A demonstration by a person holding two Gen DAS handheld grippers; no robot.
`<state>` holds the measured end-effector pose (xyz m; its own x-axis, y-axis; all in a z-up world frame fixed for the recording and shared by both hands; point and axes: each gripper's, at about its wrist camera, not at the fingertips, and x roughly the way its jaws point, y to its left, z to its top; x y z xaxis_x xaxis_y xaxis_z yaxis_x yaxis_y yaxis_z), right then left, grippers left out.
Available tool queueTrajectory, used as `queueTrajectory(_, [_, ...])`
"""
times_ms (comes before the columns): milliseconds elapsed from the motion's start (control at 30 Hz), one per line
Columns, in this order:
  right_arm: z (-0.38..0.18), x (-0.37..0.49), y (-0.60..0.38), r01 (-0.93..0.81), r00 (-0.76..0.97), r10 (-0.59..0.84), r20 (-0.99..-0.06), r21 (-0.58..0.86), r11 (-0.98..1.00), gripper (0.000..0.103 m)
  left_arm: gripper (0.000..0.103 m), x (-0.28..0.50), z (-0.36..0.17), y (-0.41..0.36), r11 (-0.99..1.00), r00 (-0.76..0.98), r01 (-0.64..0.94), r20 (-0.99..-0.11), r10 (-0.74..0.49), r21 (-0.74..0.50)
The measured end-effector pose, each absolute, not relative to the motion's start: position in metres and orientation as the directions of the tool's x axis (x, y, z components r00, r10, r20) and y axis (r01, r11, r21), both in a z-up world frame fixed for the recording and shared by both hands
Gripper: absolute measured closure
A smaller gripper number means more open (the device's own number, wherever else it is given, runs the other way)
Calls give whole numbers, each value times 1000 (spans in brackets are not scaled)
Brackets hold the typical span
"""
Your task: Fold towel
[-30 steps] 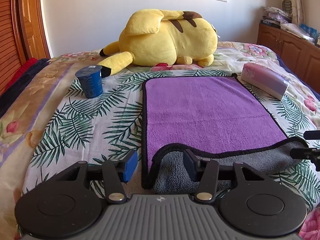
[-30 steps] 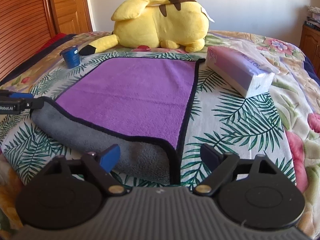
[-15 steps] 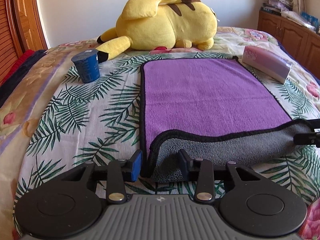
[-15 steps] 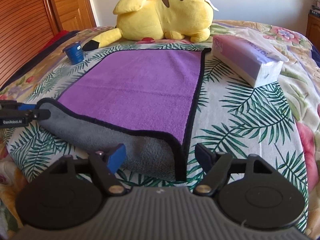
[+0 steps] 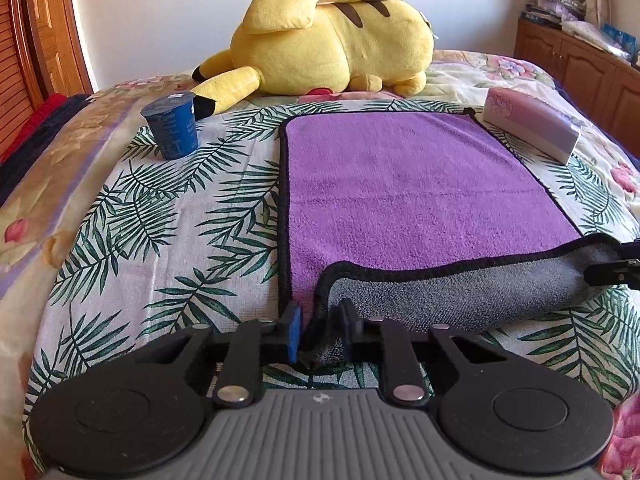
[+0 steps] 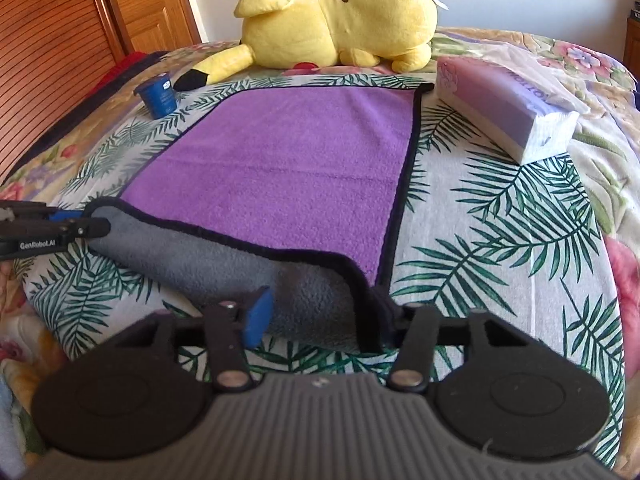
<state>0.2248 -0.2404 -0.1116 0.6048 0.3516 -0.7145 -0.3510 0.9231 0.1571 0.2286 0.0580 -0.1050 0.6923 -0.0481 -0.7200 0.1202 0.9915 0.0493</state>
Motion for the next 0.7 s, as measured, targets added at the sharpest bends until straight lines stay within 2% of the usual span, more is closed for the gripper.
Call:
queueTrajectory(167, [-110, 227, -243, -358, 586, 353, -729, 157, 920, 69, 103, 228, -104, 56, 989, 692, 143, -719, -66, 47])
queueTrajectory(433, [-110, 225, -242, -384, 571, 351, -742, 137, 913, 83, 103, 226, -105, 53, 984, 688, 168, -722, -80, 51])
queueTrajectory(500, [-110, 225, -242, -386, 574, 355, -738, 138, 912, 99, 103, 225, -103, 53, 983, 698, 175, -711, -92, 45])
queueTrajectory(700, [-106, 223, -242, -389, 604, 355, -714, 125, 913, 99, 103, 221, -89, 52, 982, 736, 184, -666, -119, 28])
